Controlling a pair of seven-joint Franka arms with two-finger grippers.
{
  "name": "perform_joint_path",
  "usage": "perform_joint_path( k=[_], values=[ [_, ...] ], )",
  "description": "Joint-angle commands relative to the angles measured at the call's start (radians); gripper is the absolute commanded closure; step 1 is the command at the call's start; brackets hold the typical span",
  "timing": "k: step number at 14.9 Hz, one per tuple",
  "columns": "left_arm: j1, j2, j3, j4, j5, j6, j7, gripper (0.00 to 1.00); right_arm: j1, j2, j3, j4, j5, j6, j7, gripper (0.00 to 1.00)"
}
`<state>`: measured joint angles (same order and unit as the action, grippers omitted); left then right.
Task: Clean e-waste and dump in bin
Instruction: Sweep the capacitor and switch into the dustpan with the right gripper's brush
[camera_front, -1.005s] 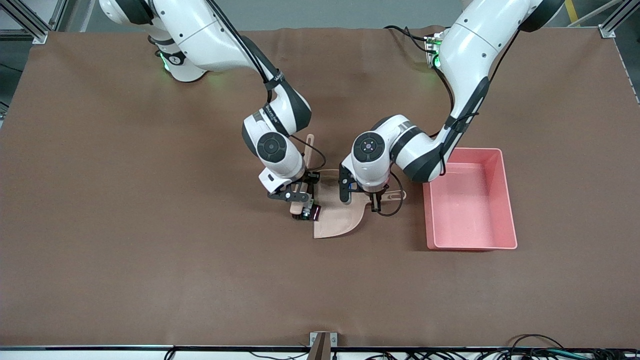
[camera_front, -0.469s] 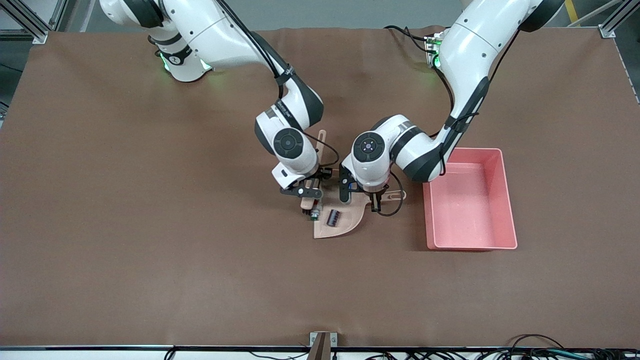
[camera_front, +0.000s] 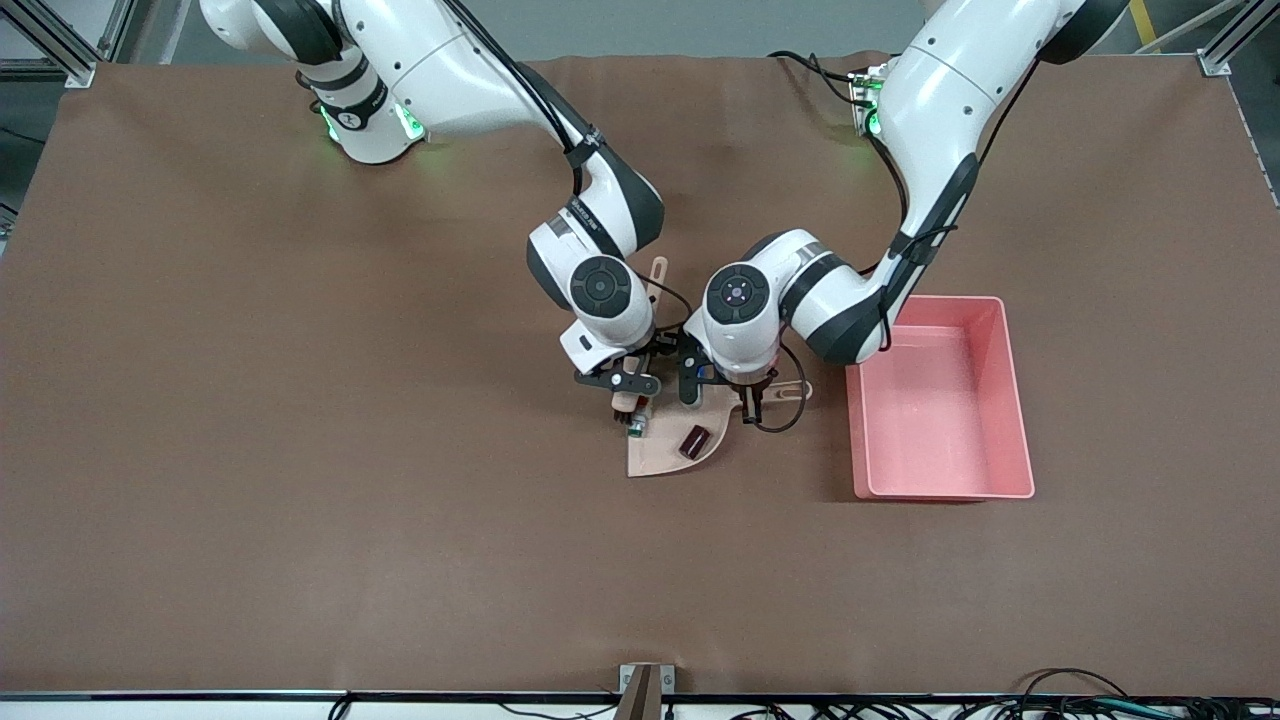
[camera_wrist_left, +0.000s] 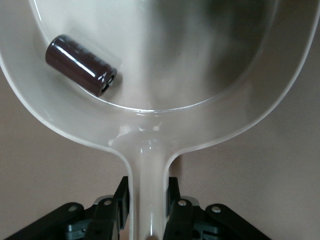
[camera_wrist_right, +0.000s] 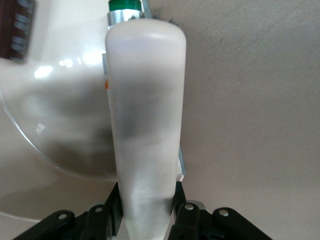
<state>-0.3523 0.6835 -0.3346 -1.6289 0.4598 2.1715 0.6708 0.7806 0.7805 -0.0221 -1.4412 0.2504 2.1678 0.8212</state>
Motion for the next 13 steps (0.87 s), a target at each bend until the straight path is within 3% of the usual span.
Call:
perform_joint_path(
  k=[1, 13],
  values=[
    [-0.008, 0.007, 0.000, 0.015, 0.022, -0.007, 0.001, 0.72, 0.011, 0.019, -0.002, 0.045, -0.010, -0.019, 0.047, 1.00],
    [-0.007, 0.004, 0.000, 0.014, 0.022, -0.010, 0.001, 0.72, 0.028, 0.029, -0.001, 0.101, -0.008, -0.059, 0.131, 1.00]
  ],
)
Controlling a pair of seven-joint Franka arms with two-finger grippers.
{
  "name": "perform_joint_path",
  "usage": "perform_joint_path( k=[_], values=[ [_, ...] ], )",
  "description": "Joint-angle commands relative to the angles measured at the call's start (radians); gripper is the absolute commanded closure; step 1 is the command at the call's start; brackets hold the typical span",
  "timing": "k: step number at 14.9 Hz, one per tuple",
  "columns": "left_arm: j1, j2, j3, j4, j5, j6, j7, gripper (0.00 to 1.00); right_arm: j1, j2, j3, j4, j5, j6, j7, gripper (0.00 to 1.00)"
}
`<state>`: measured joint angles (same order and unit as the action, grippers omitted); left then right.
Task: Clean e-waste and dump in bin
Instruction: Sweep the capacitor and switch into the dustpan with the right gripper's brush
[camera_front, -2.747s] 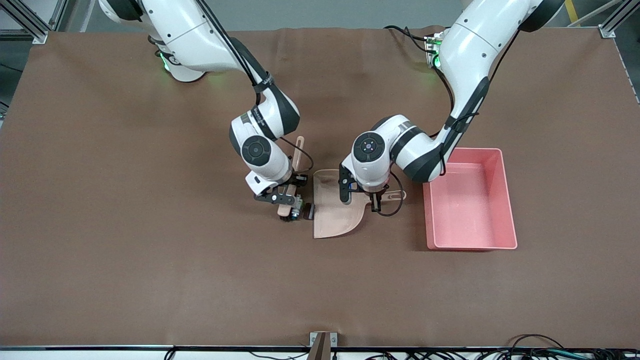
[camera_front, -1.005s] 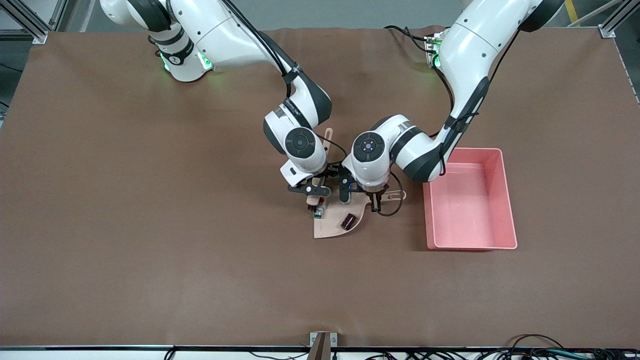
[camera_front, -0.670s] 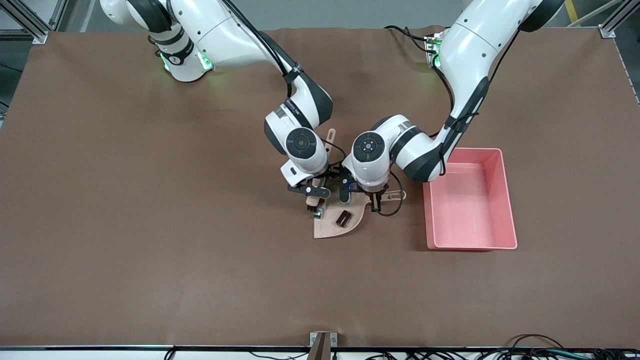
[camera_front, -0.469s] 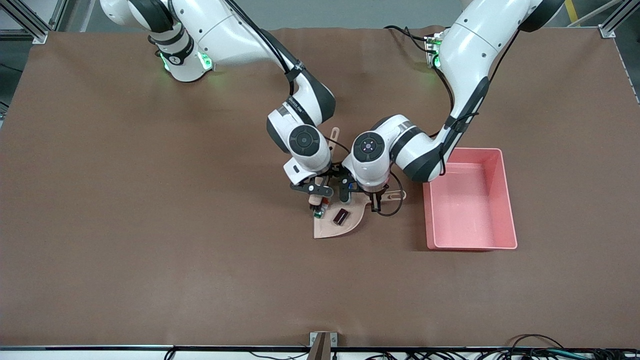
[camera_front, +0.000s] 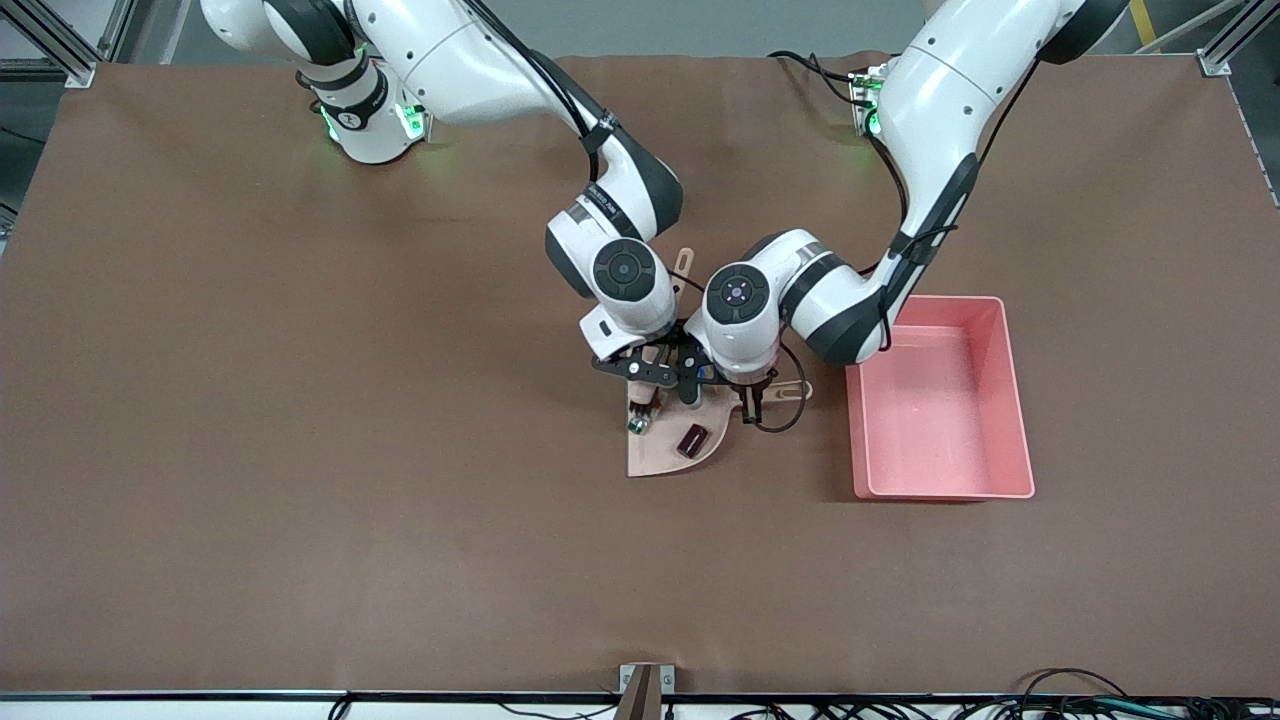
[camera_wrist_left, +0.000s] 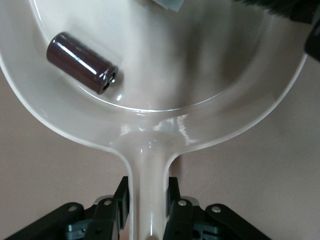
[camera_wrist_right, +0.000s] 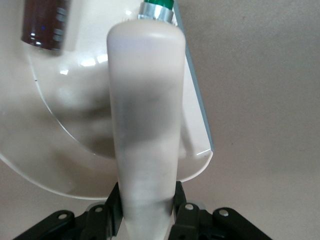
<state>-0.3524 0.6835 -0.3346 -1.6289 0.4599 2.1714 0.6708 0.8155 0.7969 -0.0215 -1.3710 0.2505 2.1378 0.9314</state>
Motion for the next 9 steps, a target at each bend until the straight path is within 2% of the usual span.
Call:
perform_joint_path(
  k=[1, 9],
  values=[
    [-0.007, 0.004, 0.000, 0.014, 0.022, -0.010, 0.001, 0.72, -0.016, 0.013, -0.003, 0.030, -0.010, -0.035, 0.008, 1.00],
    [0.000, 0.005, -0.001, 0.004, 0.022, 0.037, 0.009, 0.76, -0.136, 0.001, -0.003, 0.027, -0.007, -0.076, -0.178, 1.00]
  ],
)
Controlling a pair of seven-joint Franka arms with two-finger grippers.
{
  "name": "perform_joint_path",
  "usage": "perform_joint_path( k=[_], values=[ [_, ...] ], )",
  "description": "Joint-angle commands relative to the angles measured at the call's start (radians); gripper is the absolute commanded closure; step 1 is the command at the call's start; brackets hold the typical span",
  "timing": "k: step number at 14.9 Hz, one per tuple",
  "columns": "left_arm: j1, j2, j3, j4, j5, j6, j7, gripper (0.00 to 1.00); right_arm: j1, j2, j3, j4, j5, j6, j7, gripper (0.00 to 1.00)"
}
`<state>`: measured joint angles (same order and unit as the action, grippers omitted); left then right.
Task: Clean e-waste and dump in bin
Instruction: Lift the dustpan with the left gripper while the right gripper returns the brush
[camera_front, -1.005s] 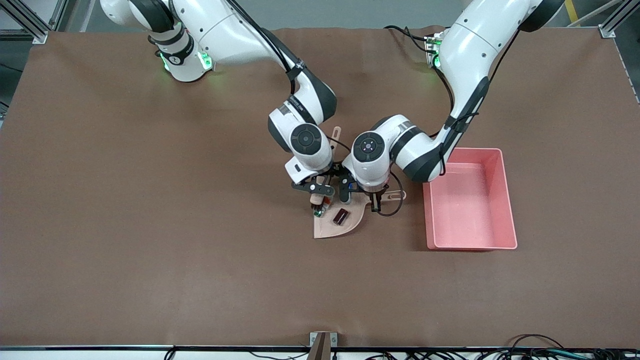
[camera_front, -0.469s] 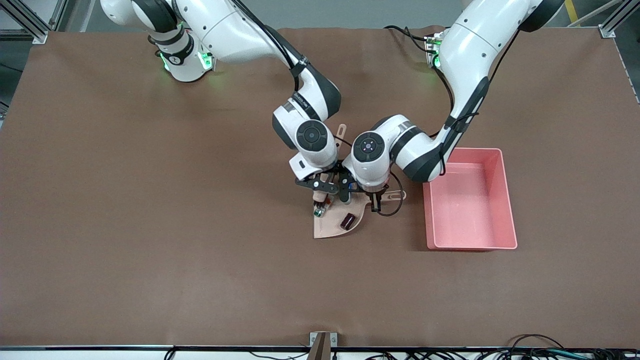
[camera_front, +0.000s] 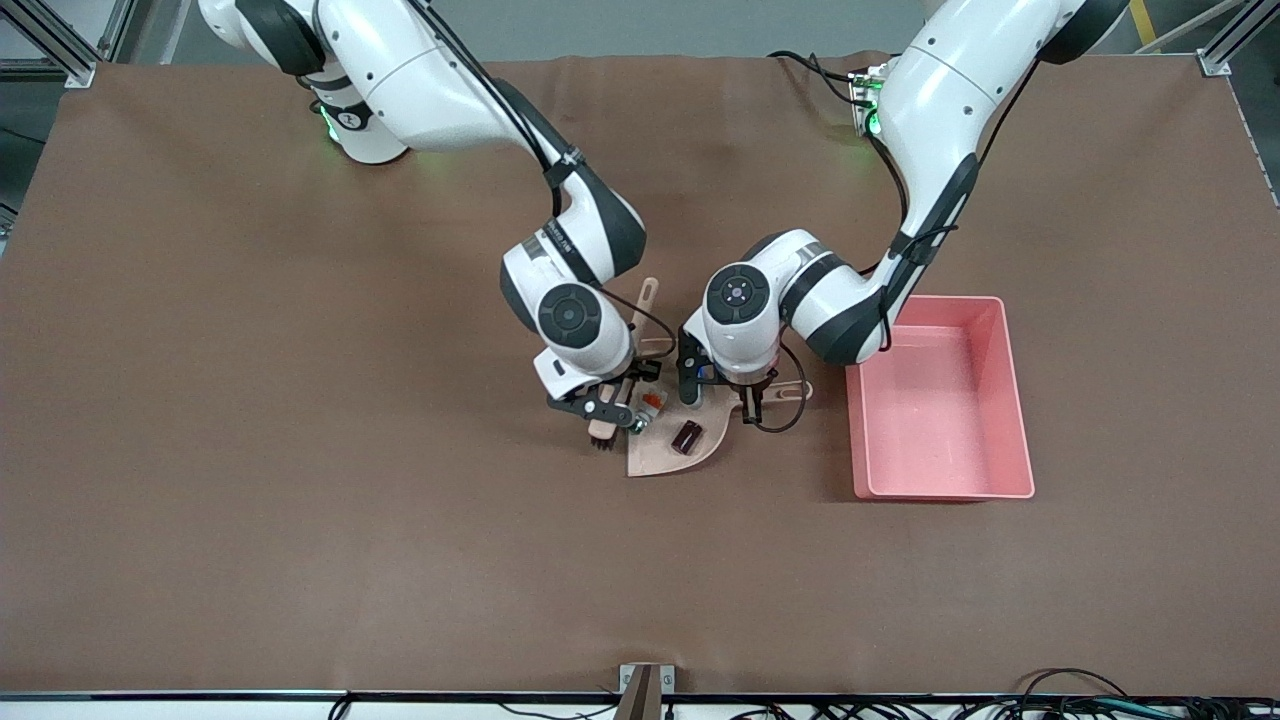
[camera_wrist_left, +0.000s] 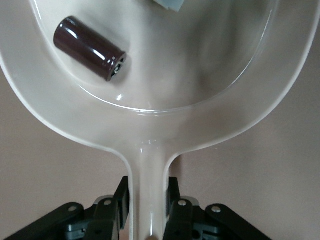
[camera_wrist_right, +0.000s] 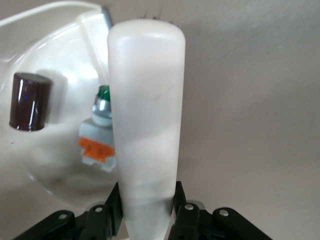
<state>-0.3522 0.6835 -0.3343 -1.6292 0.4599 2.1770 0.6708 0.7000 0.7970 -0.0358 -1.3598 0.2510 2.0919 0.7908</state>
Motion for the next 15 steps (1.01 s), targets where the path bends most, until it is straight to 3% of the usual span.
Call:
perform_joint_path(
  k=[1, 7, 9, 11, 15],
  values=[
    [-0.001, 0.005, -0.002, 0.003, 0.022, 0.049, 0.010, 0.76, -0.037, -0.008, 0.010, 0.007, -0.010, -0.039, -0.059, 1.00],
    [0.004, 0.007, -0.002, -0.027, 0.022, 0.152, 0.009, 0.78, -0.209, -0.151, 0.008, -0.016, -0.065, -0.263, -0.350, 1.00],
    [0.007, 0.007, -0.003, -0.038, 0.022, 0.181, 0.009, 0.79, -0.238, -0.194, 0.007, -0.044, -0.093, -0.274, -0.366, 1.00],
    [0.010, 0.004, -0.003, -0.049, 0.017, 0.220, 0.003, 0.80, -0.269, -0.234, 0.008, -0.088, -0.209, -0.273, -0.402, 1.00],
    [0.024, 0.001, -0.037, -0.052, 0.005, 0.273, -0.002, 0.80, -0.411, -0.318, 0.010, -0.146, -0.222, -0.266, -0.599, 1.00]
  ],
)
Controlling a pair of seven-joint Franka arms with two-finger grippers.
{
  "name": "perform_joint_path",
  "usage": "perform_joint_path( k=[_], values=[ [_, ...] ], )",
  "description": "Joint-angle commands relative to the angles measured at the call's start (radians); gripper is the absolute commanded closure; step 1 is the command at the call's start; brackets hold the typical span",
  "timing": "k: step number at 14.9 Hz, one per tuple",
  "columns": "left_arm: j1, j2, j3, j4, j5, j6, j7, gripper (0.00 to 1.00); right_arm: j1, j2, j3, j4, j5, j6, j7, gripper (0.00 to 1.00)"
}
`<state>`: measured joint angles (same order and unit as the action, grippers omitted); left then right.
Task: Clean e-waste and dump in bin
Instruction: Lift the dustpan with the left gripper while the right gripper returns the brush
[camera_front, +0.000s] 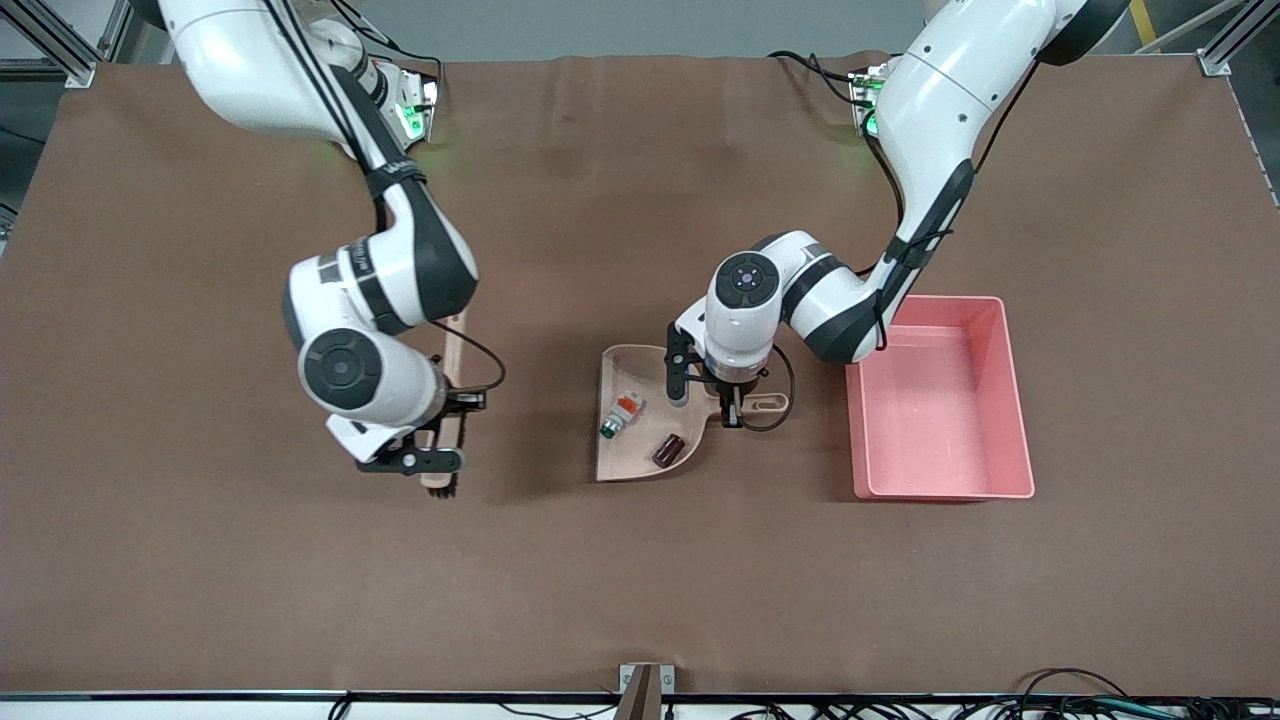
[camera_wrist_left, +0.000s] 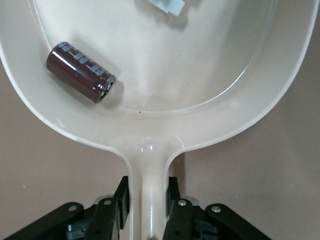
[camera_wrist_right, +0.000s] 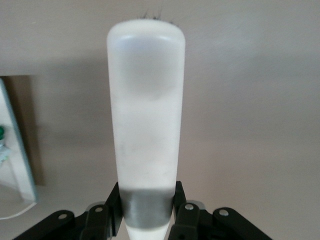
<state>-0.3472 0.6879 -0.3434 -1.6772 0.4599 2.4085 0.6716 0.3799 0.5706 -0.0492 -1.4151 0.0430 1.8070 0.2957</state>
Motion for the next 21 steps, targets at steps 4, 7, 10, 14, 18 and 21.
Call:
perform_joint_path(
  k=[4, 7, 10, 14, 18, 21],
  values=[
    [0.020, -0.002, -0.040, -0.006, -0.024, 0.080, -0.003, 0.81, -0.288, -0.190, 0.029, -0.248, 0.009, 0.124, -0.306, 1.00],
    [0.030, -0.001, -0.058, -0.006, -0.033, 0.081, -0.001, 0.83, -0.346, -0.281, 0.025, -0.529, 0.015, 0.401, -0.328, 1.00],
    [0.062, -0.002, -0.097, -0.006, -0.052, 0.083, 0.008, 0.85, -0.368, -0.304, 0.023, -0.727, 0.000, 0.595, -0.337, 1.00],
    [0.152, -0.005, -0.199, -0.003, -0.052, 0.081, 0.011, 0.85, -0.465, -0.342, 0.023, -0.811, -0.015, 0.569, -0.447, 1.00],
    [0.240, -0.033, -0.282, 0.002, -0.050, 0.081, 0.013, 0.86, -0.562, -0.334, 0.020, -0.806, -0.018, 0.528, -0.530, 1.00],
    [0.348, -0.065, -0.379, -0.001, -0.052, 0.037, 0.006, 0.86, -0.587, -0.291, 0.022, -0.792, -0.018, 0.534, -0.529, 1.00]
  ],
)
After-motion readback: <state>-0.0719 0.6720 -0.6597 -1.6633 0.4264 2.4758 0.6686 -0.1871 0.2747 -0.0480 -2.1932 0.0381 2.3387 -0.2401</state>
